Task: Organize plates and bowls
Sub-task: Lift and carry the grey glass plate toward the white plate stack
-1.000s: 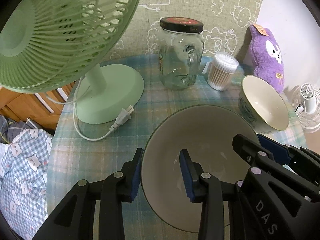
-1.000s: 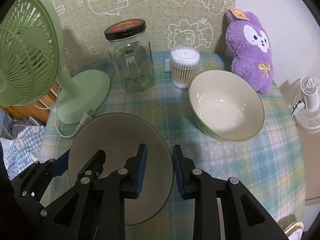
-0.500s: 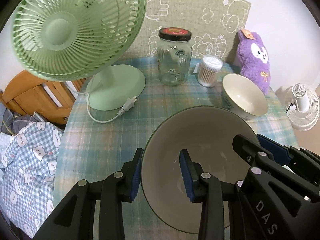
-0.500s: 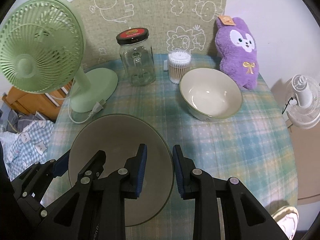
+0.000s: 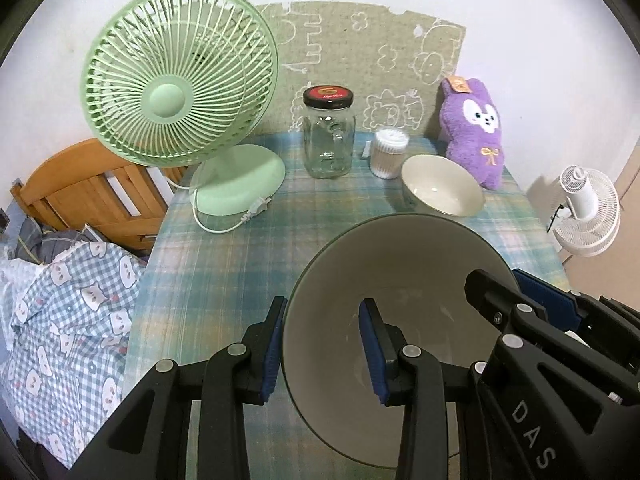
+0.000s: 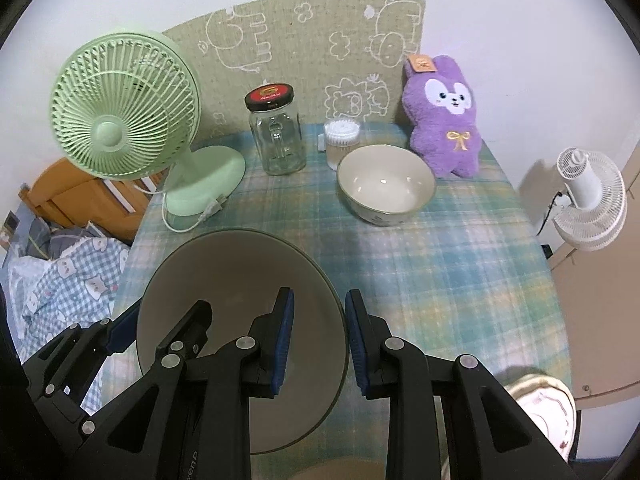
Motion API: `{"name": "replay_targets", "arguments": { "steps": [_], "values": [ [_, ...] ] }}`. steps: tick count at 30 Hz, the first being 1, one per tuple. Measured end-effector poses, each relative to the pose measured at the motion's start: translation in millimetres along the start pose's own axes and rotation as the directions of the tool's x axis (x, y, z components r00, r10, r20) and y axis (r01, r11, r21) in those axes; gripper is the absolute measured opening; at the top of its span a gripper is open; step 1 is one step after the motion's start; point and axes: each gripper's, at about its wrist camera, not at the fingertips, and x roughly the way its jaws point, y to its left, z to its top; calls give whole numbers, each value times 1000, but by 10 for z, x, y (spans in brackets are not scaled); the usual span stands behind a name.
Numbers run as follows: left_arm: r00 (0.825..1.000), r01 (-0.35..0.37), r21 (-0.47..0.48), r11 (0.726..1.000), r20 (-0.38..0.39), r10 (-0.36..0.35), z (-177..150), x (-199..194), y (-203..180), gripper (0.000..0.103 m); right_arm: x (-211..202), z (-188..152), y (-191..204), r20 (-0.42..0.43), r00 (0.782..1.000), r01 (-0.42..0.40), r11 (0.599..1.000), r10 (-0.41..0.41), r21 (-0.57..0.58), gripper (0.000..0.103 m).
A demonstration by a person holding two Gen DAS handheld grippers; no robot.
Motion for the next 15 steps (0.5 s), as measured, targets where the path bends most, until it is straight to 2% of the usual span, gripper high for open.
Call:
{"name": "replay_targets", "arguments": {
  "steps": [15],
  "values": [
    [1000, -1, -5, 1000, 17, 2, -487, -530, -295, 36, -612, -503, -250, 15, 1000, -5, 1000, 5, -3, 30]
  ]
}}
